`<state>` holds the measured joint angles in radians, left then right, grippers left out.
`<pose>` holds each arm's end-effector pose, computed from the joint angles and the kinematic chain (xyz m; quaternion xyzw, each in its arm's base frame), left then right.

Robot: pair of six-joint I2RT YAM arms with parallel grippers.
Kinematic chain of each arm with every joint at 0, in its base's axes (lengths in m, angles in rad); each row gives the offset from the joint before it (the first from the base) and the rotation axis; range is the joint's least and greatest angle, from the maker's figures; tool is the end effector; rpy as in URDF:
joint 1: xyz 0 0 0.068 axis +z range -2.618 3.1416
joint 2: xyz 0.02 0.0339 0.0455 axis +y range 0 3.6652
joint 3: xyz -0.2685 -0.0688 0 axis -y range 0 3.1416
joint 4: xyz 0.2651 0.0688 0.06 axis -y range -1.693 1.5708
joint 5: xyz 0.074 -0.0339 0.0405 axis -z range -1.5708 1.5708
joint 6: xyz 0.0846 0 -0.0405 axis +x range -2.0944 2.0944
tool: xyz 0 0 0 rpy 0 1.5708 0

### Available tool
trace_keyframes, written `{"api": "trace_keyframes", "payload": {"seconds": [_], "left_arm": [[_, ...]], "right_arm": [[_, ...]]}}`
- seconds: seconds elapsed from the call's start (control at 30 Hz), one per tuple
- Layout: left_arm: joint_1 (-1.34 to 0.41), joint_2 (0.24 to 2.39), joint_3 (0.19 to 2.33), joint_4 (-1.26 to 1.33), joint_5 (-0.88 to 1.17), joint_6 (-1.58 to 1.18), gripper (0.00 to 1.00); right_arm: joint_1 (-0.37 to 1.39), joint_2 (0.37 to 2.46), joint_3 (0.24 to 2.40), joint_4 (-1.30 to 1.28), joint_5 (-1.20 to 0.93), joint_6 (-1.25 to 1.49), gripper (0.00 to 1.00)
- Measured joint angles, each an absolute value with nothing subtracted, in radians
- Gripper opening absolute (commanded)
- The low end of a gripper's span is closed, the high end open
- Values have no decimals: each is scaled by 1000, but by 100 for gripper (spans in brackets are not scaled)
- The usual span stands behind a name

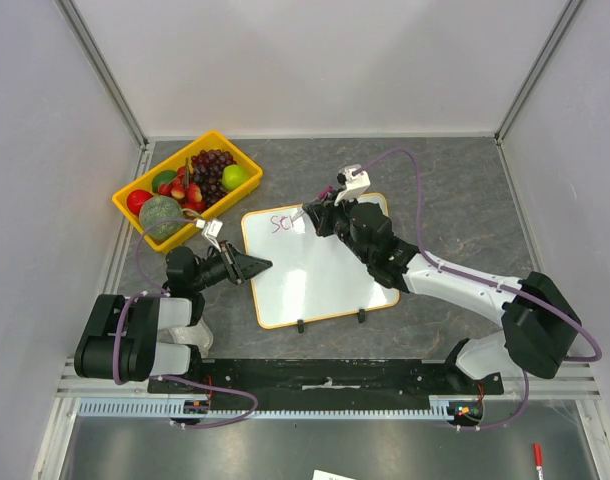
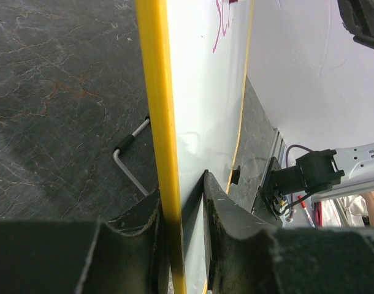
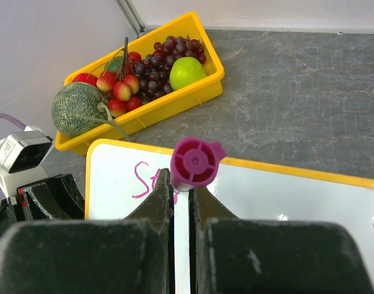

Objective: Write a sentence on the whiteboard
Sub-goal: Pick up the sentence from the whiteboard.

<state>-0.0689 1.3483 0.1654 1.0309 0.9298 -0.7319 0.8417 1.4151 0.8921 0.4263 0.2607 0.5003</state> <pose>0.2345 -0.0841 0.1338 0.0554 0.7363 -0.5402 0.4036 0.2781 0.2786 0.2833 -0.0386 0.7383 0.3390 0.5818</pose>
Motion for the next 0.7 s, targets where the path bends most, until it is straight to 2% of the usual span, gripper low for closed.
{"api": "trace_keyframes", "payload": {"seconds": [0.7], "left_arm": [[-69, 1348, 166, 1031, 930, -732, 2]], "right_arm": [[823, 1424, 921, 402, 271, 497, 0]]}}
